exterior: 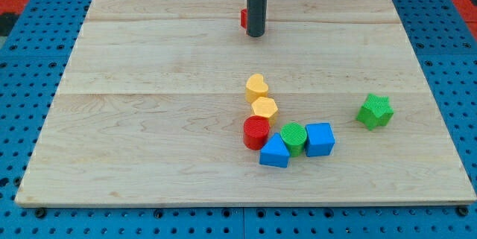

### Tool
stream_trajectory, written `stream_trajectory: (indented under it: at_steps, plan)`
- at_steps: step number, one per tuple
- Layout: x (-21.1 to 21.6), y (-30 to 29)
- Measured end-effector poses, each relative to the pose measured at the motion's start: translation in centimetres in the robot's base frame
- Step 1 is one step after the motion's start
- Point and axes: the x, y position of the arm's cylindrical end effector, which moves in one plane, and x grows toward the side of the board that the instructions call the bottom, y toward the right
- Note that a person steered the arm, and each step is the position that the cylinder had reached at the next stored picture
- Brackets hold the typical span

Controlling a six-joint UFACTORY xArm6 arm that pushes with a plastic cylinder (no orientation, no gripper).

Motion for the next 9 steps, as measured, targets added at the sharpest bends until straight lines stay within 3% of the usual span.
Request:
stream_trajectory:
  at_steps: [3,5,7,9]
  plan:
    - [0.8,2.4]
    - [1.2,16.5]
    - [13.5,21.3]
    - [13.8,21.3]
